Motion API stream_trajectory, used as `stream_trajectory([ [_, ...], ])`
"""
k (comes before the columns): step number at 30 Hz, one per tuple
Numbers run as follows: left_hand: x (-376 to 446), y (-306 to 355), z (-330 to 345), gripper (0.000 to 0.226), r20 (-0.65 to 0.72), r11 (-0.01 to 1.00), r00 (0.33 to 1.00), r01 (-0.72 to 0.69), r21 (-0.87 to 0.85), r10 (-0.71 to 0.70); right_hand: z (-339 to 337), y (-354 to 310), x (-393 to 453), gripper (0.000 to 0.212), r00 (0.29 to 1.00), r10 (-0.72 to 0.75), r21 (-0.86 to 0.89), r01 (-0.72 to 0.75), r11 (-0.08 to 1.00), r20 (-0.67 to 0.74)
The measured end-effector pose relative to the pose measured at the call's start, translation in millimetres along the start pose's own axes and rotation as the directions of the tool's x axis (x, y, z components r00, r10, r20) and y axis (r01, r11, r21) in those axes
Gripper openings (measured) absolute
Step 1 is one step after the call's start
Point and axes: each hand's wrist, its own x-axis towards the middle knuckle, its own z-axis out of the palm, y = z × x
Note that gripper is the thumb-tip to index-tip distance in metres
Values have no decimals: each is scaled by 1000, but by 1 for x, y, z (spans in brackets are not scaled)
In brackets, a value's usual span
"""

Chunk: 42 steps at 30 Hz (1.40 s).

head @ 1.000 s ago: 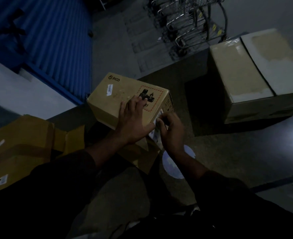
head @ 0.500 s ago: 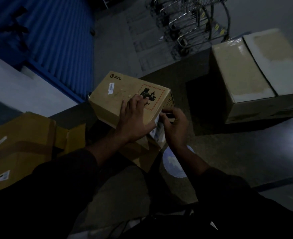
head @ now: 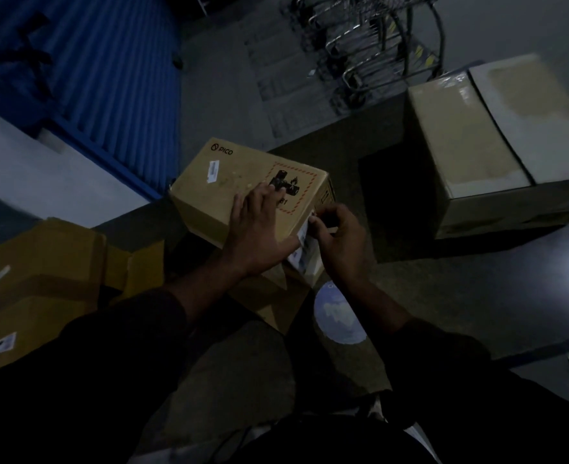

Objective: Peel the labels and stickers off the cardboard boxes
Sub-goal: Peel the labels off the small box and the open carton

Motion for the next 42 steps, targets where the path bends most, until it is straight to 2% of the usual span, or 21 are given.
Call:
stream_trajectory([
  [4, 1, 0, 0, 96, 1, 1000, 1000, 4, 15, -4, -2, -1, 1, 11, 999, 36, 44, -36, 998, 16],
  [10, 0, -1, 1, 95, 0, 1000, 1000, 4, 15, -4, -3, -1, 8, 13, 999, 37, -55, -36, 998, 21],
  [17, 0, 2, -1, 97, -11, 1000, 1000, 3, 22, -3, -3, -2, 7, 10, 998, -61, -176, 63, 982, 22],
  [21, -1, 1, 0, 95, -9, 1000, 1000, 1, 15, -1, -3, -3, 8, 6, 987, -145, -253, 159, 954, 72],
  [24, -1, 1, 0, 96, -8, 1000, 1000, 0, 23, 0, 0, -1, 12, 5, 982, -151, -283, 179, 942, 116],
  [35, -1, 0, 0, 96, -1, 1000, 1000, 4, 13, -4, 4, 4, 17, 15, 979, -126, -213, 160, 964, 163],
  [42, -1, 0, 0, 94, -8, 1000, 1000, -4, 3, 4, -8, 17, -2, 3, 973, -108, -264, 161, 951, 205],
])
